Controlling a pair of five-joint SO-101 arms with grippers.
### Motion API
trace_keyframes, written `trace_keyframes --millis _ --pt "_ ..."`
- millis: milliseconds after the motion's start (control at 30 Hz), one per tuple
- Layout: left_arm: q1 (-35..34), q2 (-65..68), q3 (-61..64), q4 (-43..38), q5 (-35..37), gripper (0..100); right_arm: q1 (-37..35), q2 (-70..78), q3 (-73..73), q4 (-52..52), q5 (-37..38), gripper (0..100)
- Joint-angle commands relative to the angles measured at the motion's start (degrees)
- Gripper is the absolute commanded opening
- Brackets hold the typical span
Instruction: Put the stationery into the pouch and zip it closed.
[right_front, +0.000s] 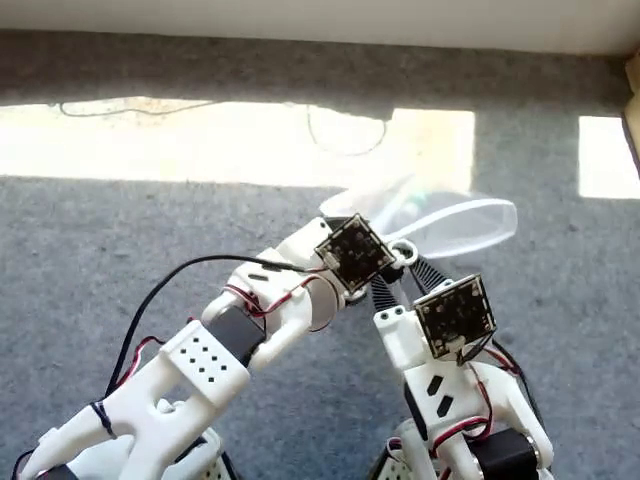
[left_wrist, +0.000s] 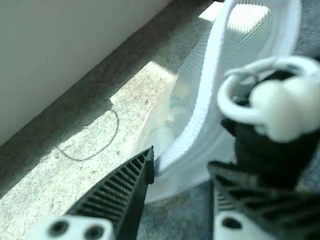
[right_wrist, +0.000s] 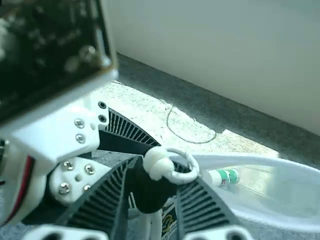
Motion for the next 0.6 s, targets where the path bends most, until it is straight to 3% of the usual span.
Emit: trace_keyframes --millis 0,300,567 --pt "2.3 -0.9 0.0 -2.5 0.3 13 0.0 -0.7 -3.2 -0.2 0.1 0.8" --pt "2.1 -1.0 0.3 -2.8 0.2 1 0.4 -0.7 -3.6 -0.3 0.1 0.8" --pt "2.0 -1.0 0.4 -2.6 0.2 1 3.7 -1.3 -2.9 -5.3 -2.5 0.8"
